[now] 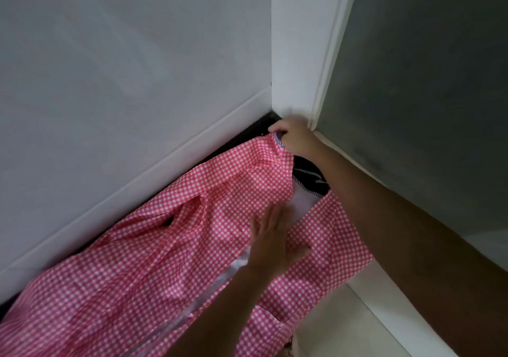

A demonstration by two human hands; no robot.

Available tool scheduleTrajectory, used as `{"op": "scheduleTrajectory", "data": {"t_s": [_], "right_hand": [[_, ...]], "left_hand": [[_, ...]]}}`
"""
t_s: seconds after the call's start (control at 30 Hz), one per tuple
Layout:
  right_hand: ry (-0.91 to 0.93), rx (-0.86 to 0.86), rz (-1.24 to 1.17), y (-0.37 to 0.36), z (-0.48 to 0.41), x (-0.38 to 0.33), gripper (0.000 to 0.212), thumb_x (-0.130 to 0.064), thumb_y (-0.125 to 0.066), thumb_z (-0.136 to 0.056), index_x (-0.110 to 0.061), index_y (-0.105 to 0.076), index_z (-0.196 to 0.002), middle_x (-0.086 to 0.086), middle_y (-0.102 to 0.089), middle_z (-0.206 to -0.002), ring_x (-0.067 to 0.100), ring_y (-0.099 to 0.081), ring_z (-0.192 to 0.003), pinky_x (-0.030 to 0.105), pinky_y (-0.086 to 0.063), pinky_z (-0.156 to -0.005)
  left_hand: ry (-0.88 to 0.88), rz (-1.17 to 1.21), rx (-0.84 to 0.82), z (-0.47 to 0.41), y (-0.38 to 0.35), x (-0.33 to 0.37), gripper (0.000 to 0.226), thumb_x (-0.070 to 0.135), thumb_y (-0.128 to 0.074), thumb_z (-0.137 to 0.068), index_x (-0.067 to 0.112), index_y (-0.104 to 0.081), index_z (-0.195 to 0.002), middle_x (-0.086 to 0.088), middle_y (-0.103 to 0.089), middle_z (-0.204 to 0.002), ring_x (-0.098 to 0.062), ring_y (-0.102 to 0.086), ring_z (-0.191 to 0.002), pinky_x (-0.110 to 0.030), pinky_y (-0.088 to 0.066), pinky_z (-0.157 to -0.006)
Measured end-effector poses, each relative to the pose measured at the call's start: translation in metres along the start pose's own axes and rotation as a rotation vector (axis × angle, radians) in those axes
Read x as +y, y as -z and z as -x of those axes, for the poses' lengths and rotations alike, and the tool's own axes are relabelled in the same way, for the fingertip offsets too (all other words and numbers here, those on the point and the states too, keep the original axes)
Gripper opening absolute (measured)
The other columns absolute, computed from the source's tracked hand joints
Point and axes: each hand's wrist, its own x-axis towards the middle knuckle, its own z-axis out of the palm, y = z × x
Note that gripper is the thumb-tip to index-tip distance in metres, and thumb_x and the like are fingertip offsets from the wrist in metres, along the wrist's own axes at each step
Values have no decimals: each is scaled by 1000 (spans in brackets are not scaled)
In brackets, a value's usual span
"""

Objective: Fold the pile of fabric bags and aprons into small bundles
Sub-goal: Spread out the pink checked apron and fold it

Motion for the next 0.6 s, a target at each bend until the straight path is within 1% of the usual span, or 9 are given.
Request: {"op": "scheduleTrajectory", "data": {"t_s": [0.07, 0.13, 0.2, 0.27, 0.33, 0.37, 0.43, 0.5, 0.6], "right_hand": [[46, 69, 144, 5, 25, 9, 25, -16, -60, -90, -7, -65, -112, 7, -66, -111, 22, -60, -102, 29, -45, -87], [-29, 124, 340, 16, 53, 16, 25, -18, -57, -90, -4, -59, -111, 10, -63, -106, 27, -60, -98, 30, -41, -76], [-163, 116, 572, 24, 78, 22, 29, -11, -54, -90, -2, -49, -116, 15, -61, -109, 32, -59, -101, 33, -41, -76], [-228, 70, 700, 26, 104, 34, 27, -12, -50, -91, -3, -47, -117, 13, -61, -110, 32, -60, -103, 33, -42, -75], [-255, 32, 664, 19, 129, 51, 24, -15, -48, -94, -5, -50, -116, 10, -61, -110, 27, -61, -103, 30, -41, -73], [-256, 32, 590, 13, 142, 61, 28, -18, -51, -93, -6, -50, -120, 10, -60, -116, 25, -60, -106, 29, -43, -77], [-225, 57, 419, -3, 166, 85, 52, -28, -64, -87, -10, -44, -132, 10, -51, -133, 25, -50, -121, 34, -43, -96], [-205, 121, 290, -21, 186, 106, 74, -45, -67, -81, -12, -37, -140, 10, -41, -145, 27, -38, -134, 42, -35, -109], [-203, 213, 222, -43, 201, 129, 88, -74, -38, -81, -14, -32, -145, 11, -31, -153, 30, -27, -142, 49, -27, -114]], "left_hand": [[-61, -2, 136, 4, -6, -13, 66, 67, -30, -91, 26, -35, -142, -2, -38, -150, -25, -28, -142, -62, -20, -112], [-59, 62, 245, 5, -8, -22, 49, 52, -43, -93, 21, -48, -131, -5, -52, -136, -24, -44, -128, -57, -38, -104], [21, 102, 297, 6, -7, -26, 44, 47, -47, -91, 17, -52, -122, -6, -59, -122, -24, -53, -112, -50, -46, -97], [107, 67, 316, 5, -7, -27, 46, 47, -46, -89, 13, -55, -118, -6, -61, -114, -25, -56, -103, -46, -46, -95], [148, 49, 297, 4, -5, -25, 45, 46, -42, -88, 13, -58, -114, -7, -62, -109, -28, -57, -99, -48, -45, -92], [152, 50, 288, 4, -3, -24, 42, 46, -40, -89, 15, -59, -110, -6, -62, -106, -28, -57, -97, -48, -44, -91], [163, 96, 275, 4, 0, -22, 39, 50, -38, -90, 19, -59, -101, -3, -62, -101, -26, -55, -97, -46, -40, -92], [143, 141, 287, 5, 2, -23, 36, 56, -43, -87, 25, -56, -99, 1, -59, -101, -21, -50, -98, -42, -35, -91], [46, 128, 258, 7, 1, -27, 38, 63, -50, -80, 32, -61, -99, 6, -57, -105, -16, -45, -103, -35, -26, -92]]}}
